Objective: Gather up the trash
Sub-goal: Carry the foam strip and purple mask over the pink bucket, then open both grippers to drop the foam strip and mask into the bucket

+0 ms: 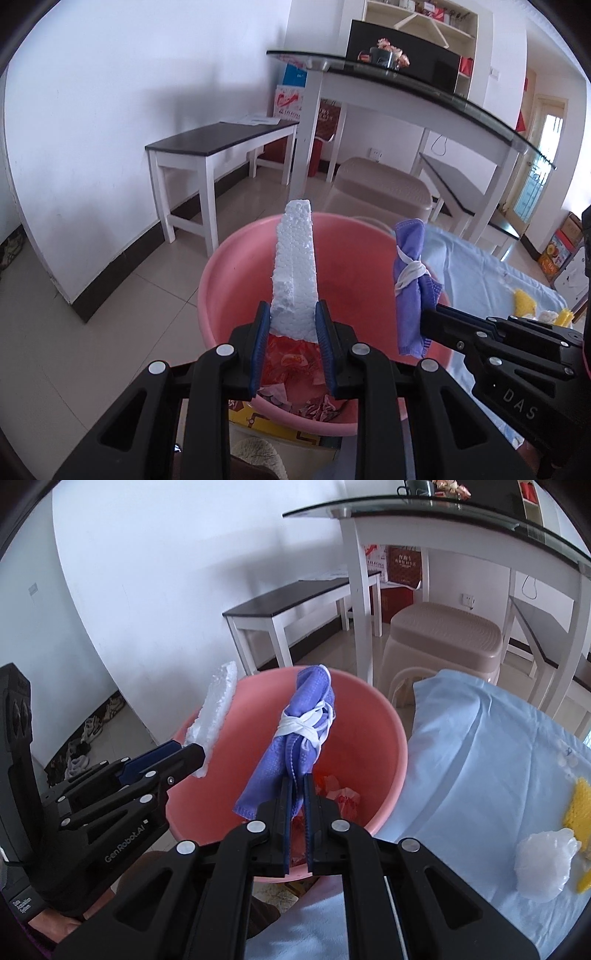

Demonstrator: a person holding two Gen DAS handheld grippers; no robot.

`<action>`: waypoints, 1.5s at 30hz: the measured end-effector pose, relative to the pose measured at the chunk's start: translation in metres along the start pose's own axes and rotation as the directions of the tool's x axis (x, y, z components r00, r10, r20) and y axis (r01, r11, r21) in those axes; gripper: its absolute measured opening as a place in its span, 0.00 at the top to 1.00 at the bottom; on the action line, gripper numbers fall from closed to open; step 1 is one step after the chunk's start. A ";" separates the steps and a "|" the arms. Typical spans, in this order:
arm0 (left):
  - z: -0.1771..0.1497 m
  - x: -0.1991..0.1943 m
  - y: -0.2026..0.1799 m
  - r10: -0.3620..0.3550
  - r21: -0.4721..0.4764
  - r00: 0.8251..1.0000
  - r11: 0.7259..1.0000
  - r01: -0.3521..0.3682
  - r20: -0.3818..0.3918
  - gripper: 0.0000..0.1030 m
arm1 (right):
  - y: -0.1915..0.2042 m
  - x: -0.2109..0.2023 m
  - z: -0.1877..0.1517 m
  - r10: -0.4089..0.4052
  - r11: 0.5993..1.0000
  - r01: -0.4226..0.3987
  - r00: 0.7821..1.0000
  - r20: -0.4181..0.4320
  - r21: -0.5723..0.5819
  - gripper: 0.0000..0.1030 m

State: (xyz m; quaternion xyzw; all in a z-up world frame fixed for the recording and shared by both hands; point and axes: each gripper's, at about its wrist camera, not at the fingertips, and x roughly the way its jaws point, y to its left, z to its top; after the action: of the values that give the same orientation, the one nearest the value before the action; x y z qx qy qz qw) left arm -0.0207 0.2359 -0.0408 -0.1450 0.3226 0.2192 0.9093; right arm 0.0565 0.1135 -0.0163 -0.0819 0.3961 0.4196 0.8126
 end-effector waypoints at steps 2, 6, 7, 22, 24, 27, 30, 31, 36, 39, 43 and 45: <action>-0.001 0.007 -0.001 0.008 -0.002 1.000 1.000 -0.008 -0.018 0.76 | 0.000 0.004 -0.001 -0.002 1.000 0.002 1.000 -0.008 0.000 0.94; -0.002 0.017 -0.002 0.014 -0.009 0.999 1.000 -0.015 -0.040 0.76 | -0.002 0.010 -0.003 -0.007 1.000 0.007 1.000 -0.021 0.004 0.94; -0.002 0.019 -0.002 0.019 -0.006 0.999 1.000 -0.019 -0.044 0.76 | -0.003 0.012 -0.003 -0.008 1.000 0.008 1.000 -0.023 0.003 0.94; -0.003 0.031 0.002 0.045 -0.028 0.996 0.998 -0.048 -0.080 0.72 | -0.007 0.027 -0.001 -0.008 1.000 0.010 0.998 -0.069 0.019 0.90; -0.004 0.030 0.003 0.044 -0.033 0.996 0.998 -0.047 -0.077 0.70 | -0.009 0.026 -0.001 -0.006 1.000 0.008 0.998 -0.069 0.021 0.90; -0.003 0.028 0.002 0.042 -0.034 0.997 0.998 -0.044 -0.069 0.64 | -0.010 0.024 -0.001 -0.005 1.000 0.006 0.998 -0.064 0.024 0.89; -0.003 0.025 0.001 0.046 -0.030 0.997 0.998 -0.048 -0.064 0.58 | -0.010 0.021 -0.001 -0.002 1.000 0.004 0.998 -0.055 0.024 0.80; -0.003 0.024 0.001 0.044 -0.030 0.997 0.998 -0.046 -0.061 0.58 | -0.010 0.019 -0.002 0.000 1.000 0.001 0.999 -0.050 0.025 0.77; 0.000 0.015 -0.001 0.041 -0.026 0.998 0.999 -0.042 -0.041 0.55 | -0.011 0.010 -0.001 0.000 1.000 0.001 0.999 -0.033 0.019 0.76; 0.003 0.007 -0.006 0.034 -0.019 0.999 0.999 -0.034 -0.023 0.54 | -0.012 0.002 0.000 0.001 1.000 0.000 1.000 -0.017 0.021 0.76; 0.005 -0.007 -0.010 0.006 -0.019 1.000 1.000 -0.006 0.012 0.50 | -0.016 -0.012 -0.003 0.003 0.999 -0.003 1.000 0.003 0.032 0.76; 0.006 -0.014 -0.013 -0.012 -0.019 1.000 1.000 0.013 0.028 0.50 | -0.019 -0.020 -0.006 -0.001 0.999 0.001 1.000 0.009 0.036 0.76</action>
State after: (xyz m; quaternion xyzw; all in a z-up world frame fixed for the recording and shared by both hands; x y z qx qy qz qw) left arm -0.0208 0.2227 -0.0255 -0.1527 0.3069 0.2186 0.9136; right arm 0.0602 0.0860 -0.0101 -0.0656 0.4001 0.4122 0.8159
